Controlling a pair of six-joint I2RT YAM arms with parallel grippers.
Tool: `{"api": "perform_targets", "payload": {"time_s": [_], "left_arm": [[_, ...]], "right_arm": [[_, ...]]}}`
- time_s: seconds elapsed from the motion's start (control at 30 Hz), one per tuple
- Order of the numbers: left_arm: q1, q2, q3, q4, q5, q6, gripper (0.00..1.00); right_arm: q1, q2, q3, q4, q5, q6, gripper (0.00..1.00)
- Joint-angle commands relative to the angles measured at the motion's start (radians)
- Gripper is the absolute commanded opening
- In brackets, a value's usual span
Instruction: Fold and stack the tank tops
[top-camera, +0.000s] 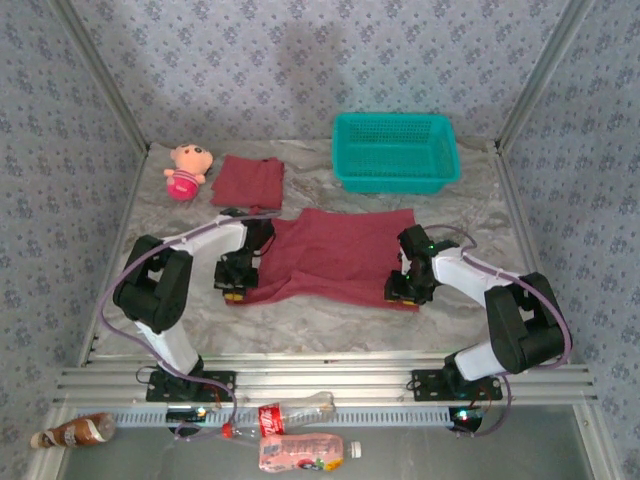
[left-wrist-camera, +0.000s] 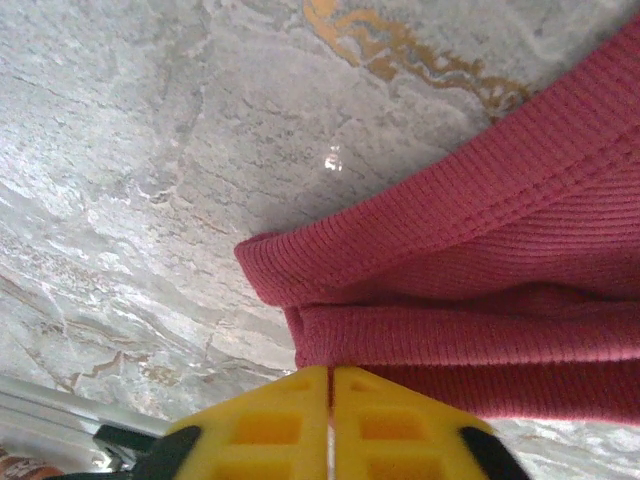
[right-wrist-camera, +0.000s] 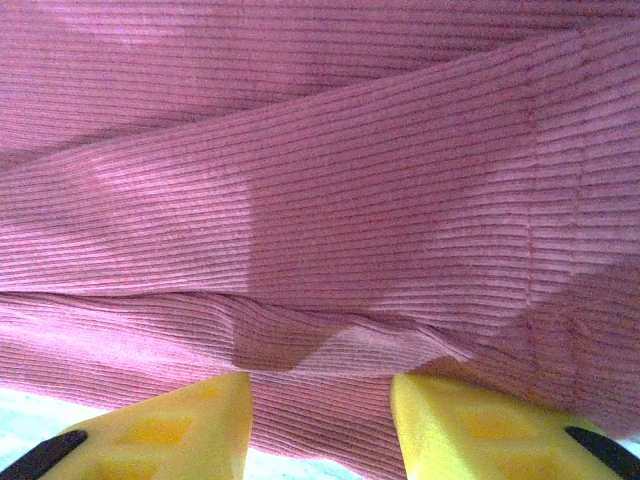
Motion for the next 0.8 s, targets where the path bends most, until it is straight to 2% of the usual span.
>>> {"api": "perform_targets", "payload": {"time_s": [0.0,0.17,0.5,0.77], "left_arm": [[0.020,0.010,0.056,-0.064,-0.031,0.055,0.00],[0.082,0.021,0.150,-0.123,-0.035,0.118,0.00],[0.159,0.231,0.420,-0.171,0.057,0.200,0.00],[0.176,0.337,0.422,-0.121,0.016,0.205,0.01]], "right_arm": [[-0.013,0.022,-0.028,-0.020,0.040,-0.028,0.45],[-0.017,0.017,-0.029,-0.029,0.034,-0.032,0.45],[-0.032,0.021,-0.020,-0.053,0.034,-0.054,0.44],[-0.045,-0.014,-0.004,-0.077,0.026,-0.058,0.44]]}}
